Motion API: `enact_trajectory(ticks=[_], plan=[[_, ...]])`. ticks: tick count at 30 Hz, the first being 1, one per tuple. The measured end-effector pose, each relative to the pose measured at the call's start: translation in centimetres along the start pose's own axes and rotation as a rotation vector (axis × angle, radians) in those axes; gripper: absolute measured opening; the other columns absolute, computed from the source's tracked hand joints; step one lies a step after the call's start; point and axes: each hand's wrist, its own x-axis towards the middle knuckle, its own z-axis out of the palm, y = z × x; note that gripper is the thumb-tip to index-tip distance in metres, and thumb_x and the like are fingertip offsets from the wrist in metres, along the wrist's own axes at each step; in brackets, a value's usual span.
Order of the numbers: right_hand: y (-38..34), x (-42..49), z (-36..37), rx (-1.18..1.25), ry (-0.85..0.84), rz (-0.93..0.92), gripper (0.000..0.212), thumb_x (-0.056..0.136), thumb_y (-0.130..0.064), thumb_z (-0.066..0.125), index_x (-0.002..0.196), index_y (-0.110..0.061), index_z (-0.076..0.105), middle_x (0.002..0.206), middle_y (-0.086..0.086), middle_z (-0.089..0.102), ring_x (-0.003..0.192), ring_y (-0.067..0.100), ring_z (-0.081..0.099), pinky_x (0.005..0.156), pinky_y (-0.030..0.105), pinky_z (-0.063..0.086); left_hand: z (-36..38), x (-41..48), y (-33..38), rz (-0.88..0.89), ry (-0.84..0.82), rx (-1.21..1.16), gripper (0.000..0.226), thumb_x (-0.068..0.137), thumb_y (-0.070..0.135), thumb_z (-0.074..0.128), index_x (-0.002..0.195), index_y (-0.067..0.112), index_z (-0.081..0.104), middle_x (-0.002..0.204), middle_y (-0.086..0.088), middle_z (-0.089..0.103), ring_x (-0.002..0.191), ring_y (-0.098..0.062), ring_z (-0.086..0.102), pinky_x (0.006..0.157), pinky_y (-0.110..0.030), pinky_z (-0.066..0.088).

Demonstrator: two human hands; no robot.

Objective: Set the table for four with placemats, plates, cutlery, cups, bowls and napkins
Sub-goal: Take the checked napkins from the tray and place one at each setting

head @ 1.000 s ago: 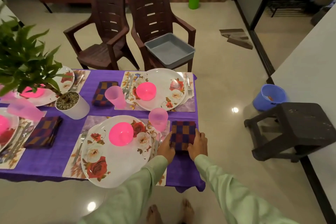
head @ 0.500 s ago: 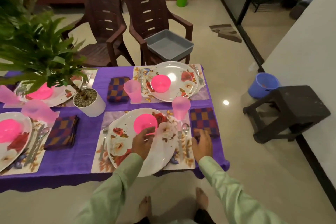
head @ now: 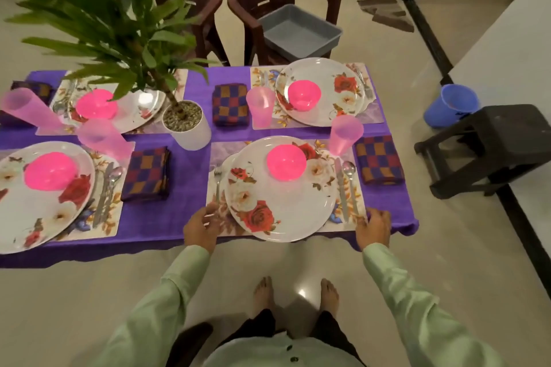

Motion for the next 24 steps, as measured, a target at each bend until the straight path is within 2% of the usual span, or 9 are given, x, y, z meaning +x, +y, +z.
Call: enact_trajectory(ticks=[2, 6, 8, 12, 17, 24], plan=[[-0.4, 0.2, 0.0, 0.016, 0.006, 0.048, 0.024, 0.087, 0.000, 0.061, 0.111, 0.004, 0.062, 0.119, 0.025, 0.048, 0.106, 0.042, 0.053, 0.095, 0.044, 0.041, -0.3, -0.1, -1.3, -0.010, 0.048, 0.033, 0.030, 0.088, -0.007, 0.057, 0.113, 0.004, 0.069, 0.099, -0.017, 0.067, 0.082, -0.028, 0.060, 0.080, -0.027, 0.044], [-0.4, 0.8, 0.0, 0.104, 0.026, 0.142, 0.021, 0.082, -0.007, 0.072, 0.100, -0.005, 0.063, 0.112, 0.020, 0.058, 0.100, 0.041, 0.058, 0.087, 0.045, 0.047, -0.4, -0.1, -2.8, 0.039, 0.054, 0.129, 0.030, 0.087, -0.006, 0.060, 0.113, 0.004, 0.068, 0.105, -0.016, 0.062, 0.087, -0.028, 0.060, 0.087, -0.034, 0.048], [-0.5, 1.1, 0.0, 0.117, 0.024, 0.181, 0.022, 0.079, -0.008, 0.075, 0.097, -0.008, 0.063, 0.107, 0.019, 0.064, 0.099, 0.040, 0.060, 0.084, 0.045, 0.050, -0.2, 0.0, -3.1, 0.070, 0.023, 0.186, 0.031, 0.085, -0.007, 0.061, 0.114, 0.002, 0.068, 0.112, -0.016, 0.059, 0.094, -0.032, 0.060, 0.090, -0.034, 0.047], [-1.1, 1.6, -0.3, 0.137, 0.021, 0.232, 0.023, 0.076, -0.004, 0.078, 0.097, -0.007, 0.067, 0.104, 0.017, 0.069, 0.097, 0.037, 0.062, 0.079, 0.040, 0.050, 0.1, 0.4, -3.3, 0.135, -0.041, 0.318, 0.042, 0.079, -0.005, 0.070, 0.120, 0.002, 0.066, 0.126, -0.018, 0.053, 0.112, -0.038, 0.050, 0.101, -0.043, 0.044], [-1.5, 1.5, -0.9, 0.167, 0.017, 0.241, 0.024, 0.076, -0.002, 0.078, 0.097, -0.004, 0.068, 0.103, 0.015, 0.068, 0.088, 0.028, 0.060, 0.082, 0.045, 0.054, 0.4, 0.4, -4.5, 0.299, -0.119, 0.578, 0.077, 0.075, 0.022, 0.083, 0.143, 0.016, 0.047, 0.146, -0.006, 0.044, 0.123, -0.037, 0.039, 0.096, -0.052, 0.044], [-1.6, 1.5, -0.8, 0.151, 0.044, 0.185, 0.018, 0.076, 0.000, 0.078, 0.088, -0.008, 0.066, 0.096, 0.015, 0.069, 0.092, 0.032, 0.064, 0.078, 0.042, 0.054, 0.3, 0.8, -5.1, 0.324, -0.140, 0.647, 0.085, 0.078, 0.031, 0.080, 0.150, 0.018, 0.037, 0.155, 0.001, 0.035, 0.131, -0.033, 0.034, 0.094, -0.051, 0.043]])
